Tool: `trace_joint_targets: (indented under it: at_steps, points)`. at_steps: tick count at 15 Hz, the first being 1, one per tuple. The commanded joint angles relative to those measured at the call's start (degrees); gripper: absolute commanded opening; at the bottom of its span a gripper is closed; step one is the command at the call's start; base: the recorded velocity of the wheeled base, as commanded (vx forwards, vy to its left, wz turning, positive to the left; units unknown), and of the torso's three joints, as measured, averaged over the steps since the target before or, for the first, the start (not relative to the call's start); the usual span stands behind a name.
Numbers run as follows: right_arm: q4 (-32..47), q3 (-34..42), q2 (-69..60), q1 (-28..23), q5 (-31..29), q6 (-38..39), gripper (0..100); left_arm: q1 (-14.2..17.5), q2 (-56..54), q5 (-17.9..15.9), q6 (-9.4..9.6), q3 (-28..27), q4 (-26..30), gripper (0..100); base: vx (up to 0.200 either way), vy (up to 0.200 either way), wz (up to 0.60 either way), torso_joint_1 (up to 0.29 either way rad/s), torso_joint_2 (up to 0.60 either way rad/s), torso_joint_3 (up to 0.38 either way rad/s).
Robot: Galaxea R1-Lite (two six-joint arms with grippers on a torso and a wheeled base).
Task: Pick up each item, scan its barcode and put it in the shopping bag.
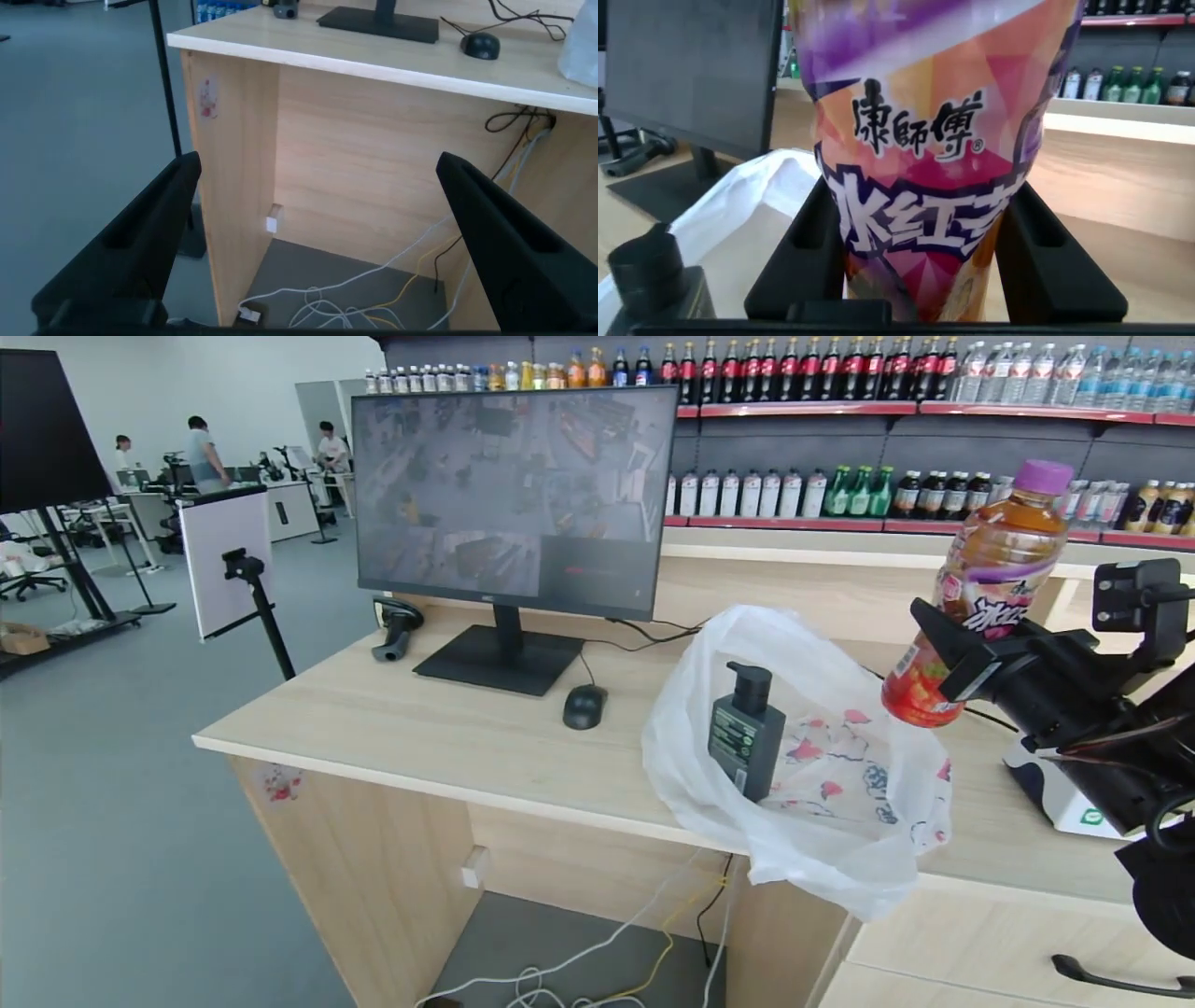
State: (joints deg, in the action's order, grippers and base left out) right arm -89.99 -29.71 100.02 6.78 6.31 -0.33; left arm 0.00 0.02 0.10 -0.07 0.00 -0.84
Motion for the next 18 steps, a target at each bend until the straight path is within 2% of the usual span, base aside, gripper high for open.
trace_joint_targets:
  at_steps: [1, 6, 14, 18]
  points:
    - [-0.01, 0.35, 0.00, 0.34, 0.01, -0.11, 0, 0.00, -0.02, -0.01, -0.01, 0.00, 0.05, 100, 0.000, 0.000, 0.00, 0.000, 0.00, 0.000]
    - [-0.01, 0.88, 0.35, 1.40, 0.01, 0.15, 0, 0.00, -0.02, -0.01, -0.01, 0.00, 0.05, 100, 0.000, 0.000, 0.00, 0.000, 0.00, 0.000]
    - [-0.01, 1.50, 7.64, 3.07, 0.01, 0.24, 0, 0.00, -0.02, -0.01, -0.10, 0.00, 0.05, 100, 0.000, 0.000, 0.00, 0.000, 0.00, 0.000]
    - [-0.01, 1.94, 9.14, 5.26, -0.07, 0.24, 0, 0.00, -0.02, -0.01, -0.10, 0.00, 0.05, 100, 0.000, 0.000, 0.00, 0.000, 0.00, 0.000]
